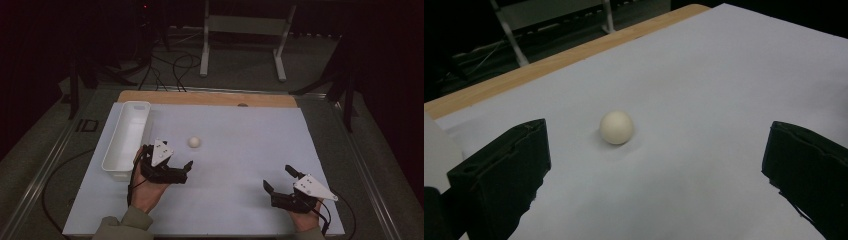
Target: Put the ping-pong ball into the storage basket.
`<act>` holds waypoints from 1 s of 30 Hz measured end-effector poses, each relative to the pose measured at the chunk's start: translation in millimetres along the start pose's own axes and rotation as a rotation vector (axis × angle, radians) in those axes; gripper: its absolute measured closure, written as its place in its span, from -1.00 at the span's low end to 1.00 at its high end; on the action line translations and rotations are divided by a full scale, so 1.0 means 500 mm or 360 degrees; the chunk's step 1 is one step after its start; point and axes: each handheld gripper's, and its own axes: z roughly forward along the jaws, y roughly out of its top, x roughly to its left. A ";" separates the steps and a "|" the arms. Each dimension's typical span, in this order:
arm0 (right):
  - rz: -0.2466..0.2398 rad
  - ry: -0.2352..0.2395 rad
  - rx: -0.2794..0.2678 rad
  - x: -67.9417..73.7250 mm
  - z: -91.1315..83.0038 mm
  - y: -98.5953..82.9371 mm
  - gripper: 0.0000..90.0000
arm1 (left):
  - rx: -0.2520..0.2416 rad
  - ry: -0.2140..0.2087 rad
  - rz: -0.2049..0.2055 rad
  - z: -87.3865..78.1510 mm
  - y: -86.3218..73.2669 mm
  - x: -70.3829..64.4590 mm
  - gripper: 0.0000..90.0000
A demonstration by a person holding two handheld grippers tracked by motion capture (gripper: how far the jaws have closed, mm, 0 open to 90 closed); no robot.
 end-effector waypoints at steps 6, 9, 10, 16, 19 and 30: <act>0.0006 -0.0002 -0.0006 0.000 -0.001 0.001 -0.82 | 0.0001 0.0001 -0.0009 0.007 0.009 0.003 -1.00; 0.0010 -0.0002 -0.0006 0.000 0.000 0.000 -0.82 | 0.0001 0.0001 -0.0010 0.010 0.015 0.004 -1.00; 0.0006 -0.0002 -0.0004 0.000 0.000 0.000 -0.82 | 0.0000 0.0001 -0.0009 0.011 0.018 0.005 -1.00; 0.0014 -0.0003 -0.0012 0.000 0.000 0.001 -0.82 | 0.0009 0.0003 -0.0004 0.022 0.031 0.006 -1.00; 0.0015 -0.0006 -0.0012 0.000 0.000 0.001 -0.82 | 0.0021 0.0000 0.0006 0.030 0.037 0.005 -1.00; 0.0015 -0.0002 -0.0013 -0.001 0.000 0.001 -0.82 | 0.0054 -0.0014 0.0009 0.051 0.055 0.005 -1.00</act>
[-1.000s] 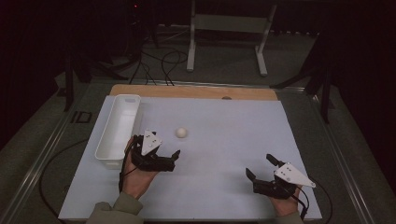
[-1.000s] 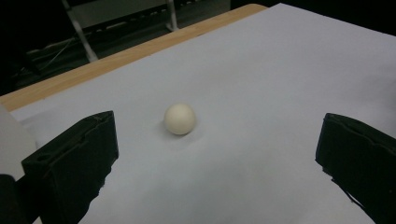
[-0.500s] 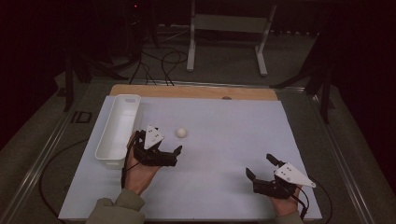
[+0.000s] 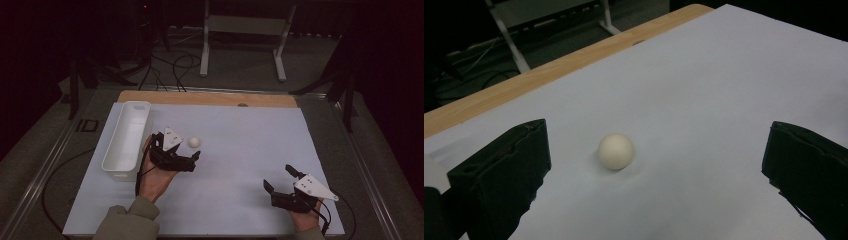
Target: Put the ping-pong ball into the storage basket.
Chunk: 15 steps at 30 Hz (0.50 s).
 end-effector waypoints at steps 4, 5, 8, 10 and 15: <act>0.0001 0.0001 0.0001 0.001 0.001 0.000 -0.82 | 0.0014 -0.0003 0.0003 0.009 0.005 0.002 -1.00; 0.0001 0.0001 0.0001 0.001 0.001 0.000 -0.82 | 0.0014 -0.0003 0.0003 0.009 0.005 0.002 -1.00; 0.0006 -0.0001 0.0003 0.000 0.001 -0.001 -0.82 | 0.0027 -0.0008 0.0006 0.016 0.013 0.002 -1.00; 0.0000 0.0002 0.0000 0.001 0.000 0.000 -0.82 | 0.0032 -0.0018 0.0001 0.020 0.014 0.003 -1.00; 0.0004 0.0000 0.0006 0.000 0.002 -0.001 -0.83 | 0.0054 -0.0022 -0.0004 0.033 0.016 0.009 -1.00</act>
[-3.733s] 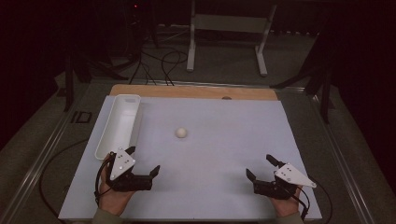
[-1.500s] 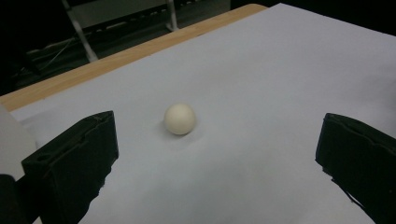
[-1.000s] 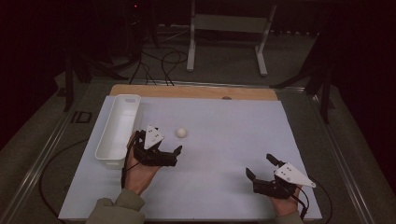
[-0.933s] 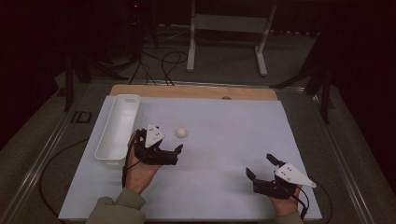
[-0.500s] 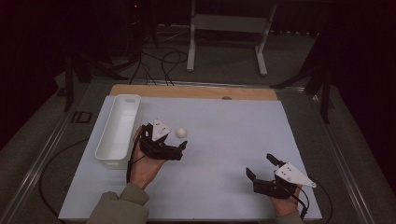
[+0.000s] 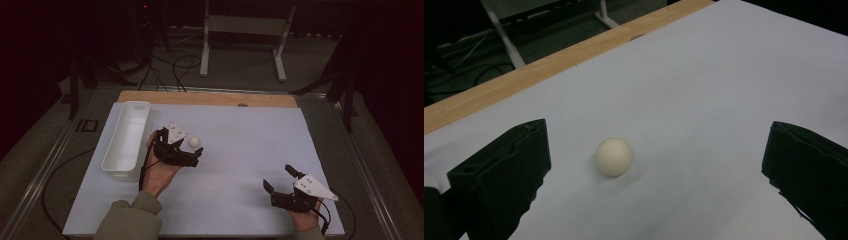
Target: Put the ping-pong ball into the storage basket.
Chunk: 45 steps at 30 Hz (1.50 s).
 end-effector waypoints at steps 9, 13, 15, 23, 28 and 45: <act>-0.0008 0.0003 -0.0006 0.002 0.000 0.001 -0.83 | 0.0029 -0.0008 -0.0021 0.019 0.002 0.010 -1.00; -0.0006 0.0005 -0.0004 0.002 0.000 0.000 -0.83 | 0.0047 -0.0016 -0.0022 0.029 0.004 0.011 -1.00; -0.0008 0.0005 -0.0011 0.002 -0.001 0.001 -0.82 | 0.0043 -0.0023 -0.0022 0.033 0.007 0.011 -1.00; 0.0000 -0.0001 -0.0018 0.001 -0.001 0.001 -0.83 | 0.0087 -0.0016 -0.0054 0.051 0.013 0.026 -1.00; 0.0000 -0.0004 -0.0028 0.000 -0.003 0.002 -0.83 | 0.0100 -0.0019 -0.0073 0.059 0.015 0.036 -1.00; 0.0012 0.0011 -0.0019 0.000 0.001 0.000 -0.82 | 0.0175 -0.0008 -0.0153 0.098 0.008 0.067 -1.00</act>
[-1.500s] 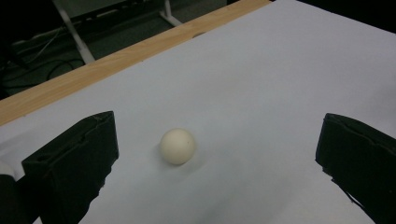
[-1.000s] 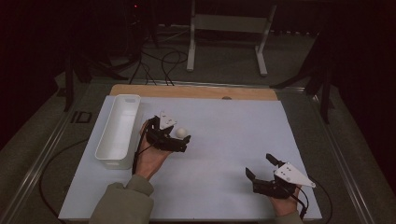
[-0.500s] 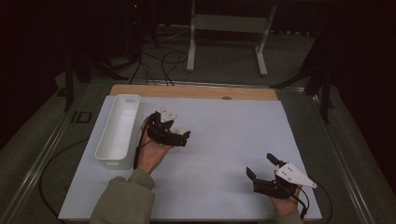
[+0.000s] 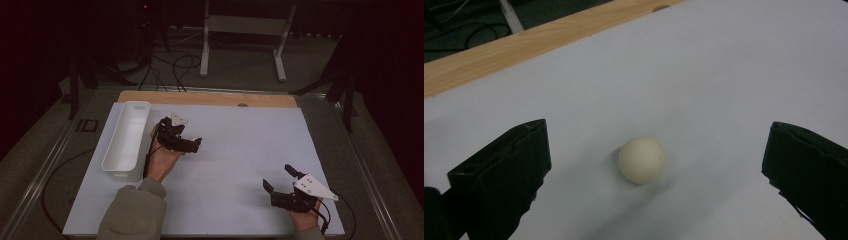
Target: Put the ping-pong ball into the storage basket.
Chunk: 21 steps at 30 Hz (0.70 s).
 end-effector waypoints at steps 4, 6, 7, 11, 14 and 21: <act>-0.0002 -0.0003 -0.0005 0.000 -0.001 0.001 -0.82 | 0.0019 0.0003 0.0000 0.009 0.002 0.003 -1.00; -0.0001 -0.0002 -0.0003 0.000 -0.001 0.000 -0.82 | 0.0026 0.0000 -0.0008 0.014 0.002 0.005 -1.00; 0.0000 -0.0001 -0.0002 0.000 -0.001 0.001 -0.82 | 0.0037 0.0004 -0.0009 0.016 0.003 0.007 -1.00; 0.0001 0.0001 -0.0004 -0.001 -0.001 0.000 -0.82 | 0.0062 0.0002 -0.0019 0.028 0.005 0.011 -1.00; 0.0008 0.0001 -0.0003 -0.002 0.000 0.000 -0.82 | 0.0076 0.0001 -0.0029 0.035 0.006 0.014 -1.00; 0.0010 0.0003 0.0000 -0.002 0.001 0.000 -0.82 | 0.0117 0.0001 -0.0041 0.044 0.012 0.022 -1.00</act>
